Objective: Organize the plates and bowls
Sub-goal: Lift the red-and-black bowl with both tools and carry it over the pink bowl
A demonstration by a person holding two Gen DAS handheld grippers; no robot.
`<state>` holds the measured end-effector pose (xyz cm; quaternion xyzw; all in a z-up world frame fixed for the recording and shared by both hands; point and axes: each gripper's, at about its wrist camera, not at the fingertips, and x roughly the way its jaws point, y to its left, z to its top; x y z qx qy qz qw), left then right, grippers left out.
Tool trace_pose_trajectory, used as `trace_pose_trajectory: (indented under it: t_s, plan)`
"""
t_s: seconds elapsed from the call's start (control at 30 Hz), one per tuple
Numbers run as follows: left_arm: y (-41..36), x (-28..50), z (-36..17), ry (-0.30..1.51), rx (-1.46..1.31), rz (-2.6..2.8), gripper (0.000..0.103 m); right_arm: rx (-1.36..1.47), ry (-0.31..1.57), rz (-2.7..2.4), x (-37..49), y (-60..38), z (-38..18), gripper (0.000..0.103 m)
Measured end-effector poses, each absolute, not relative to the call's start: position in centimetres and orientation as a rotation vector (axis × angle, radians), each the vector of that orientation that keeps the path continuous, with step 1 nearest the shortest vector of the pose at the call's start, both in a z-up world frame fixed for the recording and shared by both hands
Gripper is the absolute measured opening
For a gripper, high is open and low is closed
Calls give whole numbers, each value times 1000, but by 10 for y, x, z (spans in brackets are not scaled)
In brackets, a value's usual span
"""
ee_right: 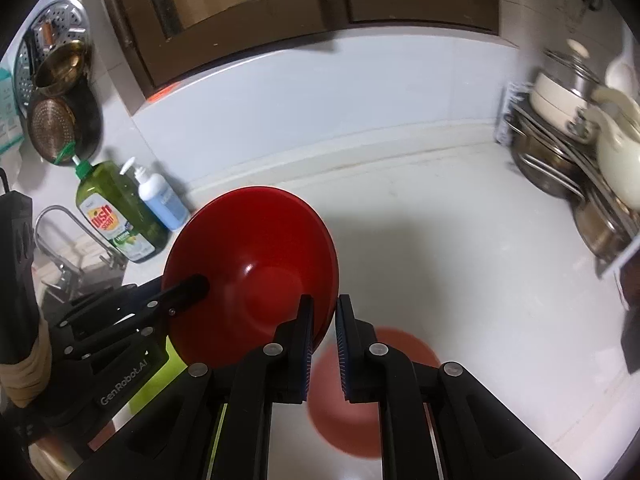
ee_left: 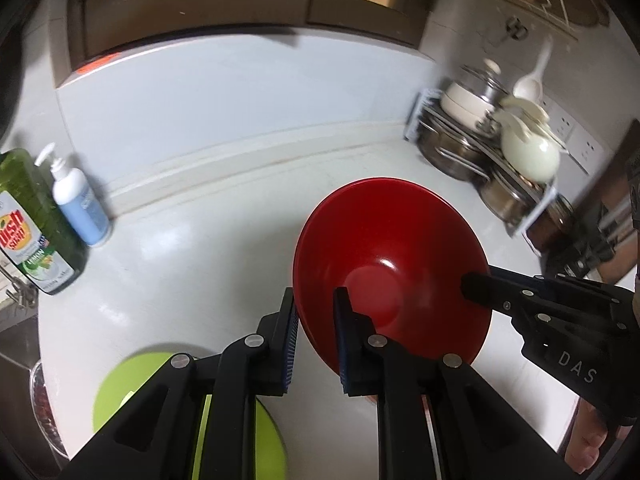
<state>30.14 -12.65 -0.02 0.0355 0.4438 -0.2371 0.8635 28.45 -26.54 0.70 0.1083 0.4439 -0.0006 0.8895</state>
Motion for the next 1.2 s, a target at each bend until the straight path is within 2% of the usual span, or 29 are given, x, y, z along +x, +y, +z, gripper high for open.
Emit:
trace_pose_trajectory:
  t_s: [0.5, 1.2]
  plan:
    - [-172, 275, -38, 1048, 145, -523, 18, 261, 1008, -58, 237, -310, -29, 12]
    - [-186, 275, -82, 1162, 170, -453, 19, 308, 1132, 8, 239, -334, -87, 12]
